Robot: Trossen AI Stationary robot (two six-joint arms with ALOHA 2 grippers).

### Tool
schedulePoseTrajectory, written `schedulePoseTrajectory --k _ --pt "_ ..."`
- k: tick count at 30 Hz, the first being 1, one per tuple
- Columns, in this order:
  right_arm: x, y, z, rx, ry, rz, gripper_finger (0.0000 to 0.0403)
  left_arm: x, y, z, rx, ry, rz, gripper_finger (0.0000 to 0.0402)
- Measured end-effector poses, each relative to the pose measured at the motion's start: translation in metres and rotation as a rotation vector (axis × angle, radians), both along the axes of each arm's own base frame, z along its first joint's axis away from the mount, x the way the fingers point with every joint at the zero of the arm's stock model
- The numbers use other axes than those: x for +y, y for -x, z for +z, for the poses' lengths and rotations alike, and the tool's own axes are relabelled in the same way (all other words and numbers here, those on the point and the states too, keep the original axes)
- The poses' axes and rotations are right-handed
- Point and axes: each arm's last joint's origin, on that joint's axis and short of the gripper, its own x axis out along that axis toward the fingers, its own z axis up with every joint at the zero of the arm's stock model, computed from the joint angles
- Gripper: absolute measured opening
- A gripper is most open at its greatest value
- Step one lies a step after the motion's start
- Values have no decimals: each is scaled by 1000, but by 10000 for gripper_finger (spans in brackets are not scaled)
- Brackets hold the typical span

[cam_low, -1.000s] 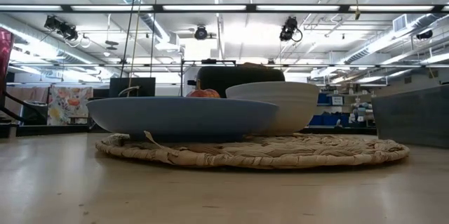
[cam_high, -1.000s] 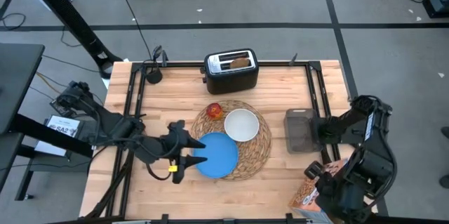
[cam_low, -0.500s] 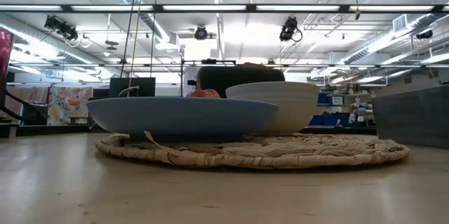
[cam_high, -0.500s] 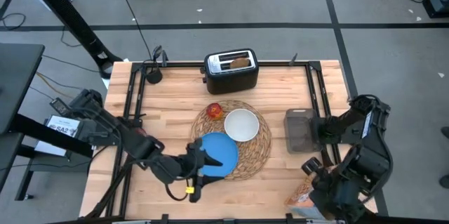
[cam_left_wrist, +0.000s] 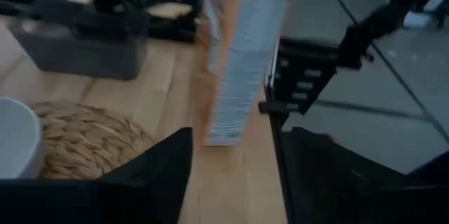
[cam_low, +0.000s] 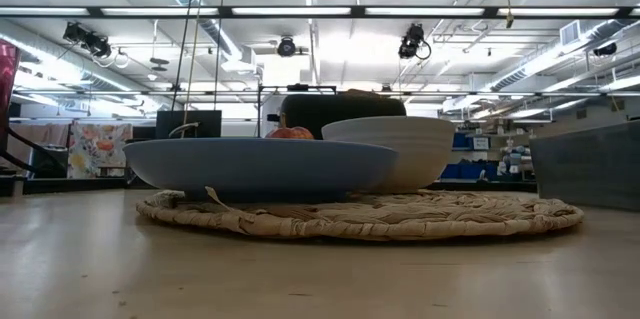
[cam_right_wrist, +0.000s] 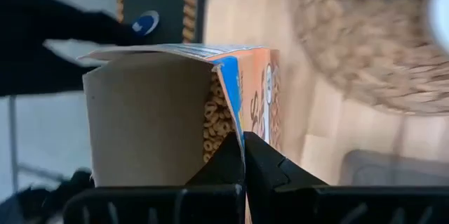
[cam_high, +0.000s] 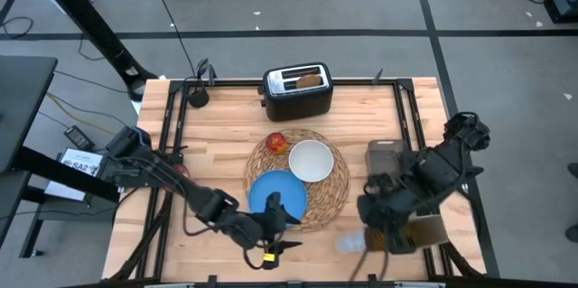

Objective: Arrange a breakfast setting
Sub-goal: Pour the cereal into the white bowl

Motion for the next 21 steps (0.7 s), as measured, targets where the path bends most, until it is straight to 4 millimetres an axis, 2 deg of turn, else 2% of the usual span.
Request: schedulePoseTrajectory --k 4,7,11,21 --pt "-11 -12 -7 5 24 -67 2 1 -21 -17 -39 -41 -50 312" --pt "-16 -16 -13 29 39 -86 2 3 -32 -28 -67 -94 -64 332" --pt "-21 -22 -15 29 19 -88 2 8 -42 -41 -49 -124 -52 337" --pt "-29 -34 -13 -36 -1 -79 2 23 -71 -49 -251 -157 -33 337"
